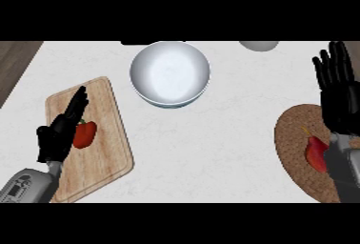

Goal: Pick the lemon from the placemat and place it in the bowl

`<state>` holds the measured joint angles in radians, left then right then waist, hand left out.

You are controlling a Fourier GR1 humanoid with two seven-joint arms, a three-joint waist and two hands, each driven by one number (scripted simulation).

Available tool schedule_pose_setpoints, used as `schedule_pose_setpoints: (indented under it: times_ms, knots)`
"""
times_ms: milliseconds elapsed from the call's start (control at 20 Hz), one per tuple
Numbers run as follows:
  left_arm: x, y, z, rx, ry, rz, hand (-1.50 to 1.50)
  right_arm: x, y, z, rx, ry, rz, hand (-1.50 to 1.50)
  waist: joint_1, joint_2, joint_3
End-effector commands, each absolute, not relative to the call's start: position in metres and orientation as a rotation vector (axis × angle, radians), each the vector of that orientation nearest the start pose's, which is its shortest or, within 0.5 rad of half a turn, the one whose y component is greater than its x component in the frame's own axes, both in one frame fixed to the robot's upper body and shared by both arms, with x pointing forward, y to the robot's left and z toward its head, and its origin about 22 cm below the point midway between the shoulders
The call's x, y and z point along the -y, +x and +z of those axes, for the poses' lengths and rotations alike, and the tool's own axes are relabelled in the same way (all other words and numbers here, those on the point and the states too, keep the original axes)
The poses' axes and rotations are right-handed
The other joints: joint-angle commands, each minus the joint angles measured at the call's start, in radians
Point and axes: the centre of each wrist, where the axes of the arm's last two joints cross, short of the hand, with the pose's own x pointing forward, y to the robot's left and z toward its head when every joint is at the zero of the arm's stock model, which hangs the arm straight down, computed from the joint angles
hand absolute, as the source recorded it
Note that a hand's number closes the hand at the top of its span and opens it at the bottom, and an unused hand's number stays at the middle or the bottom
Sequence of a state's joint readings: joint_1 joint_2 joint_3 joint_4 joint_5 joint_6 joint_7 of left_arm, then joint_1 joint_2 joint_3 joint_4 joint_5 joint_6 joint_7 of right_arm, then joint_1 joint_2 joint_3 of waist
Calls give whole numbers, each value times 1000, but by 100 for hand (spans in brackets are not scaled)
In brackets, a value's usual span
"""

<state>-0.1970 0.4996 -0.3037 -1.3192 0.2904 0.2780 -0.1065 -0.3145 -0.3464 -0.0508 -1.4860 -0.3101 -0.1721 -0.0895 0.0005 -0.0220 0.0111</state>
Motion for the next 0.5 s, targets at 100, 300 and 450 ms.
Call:
schedule_pose_setpoints:
  times_ms: [100,300,450]
  knots:
    - [-300,293,40,1526,205,-182,0,367,248,61,2036,-46,-76,150,-32,16,-8]
    - [-303,282,25,1468,186,-169,0,422,242,128,2169,-515,378,150,-100,4,-31]
    - [-303,281,39,1446,71,-177,0,426,184,13,2292,-390,-15,-150,-41,17,-1]
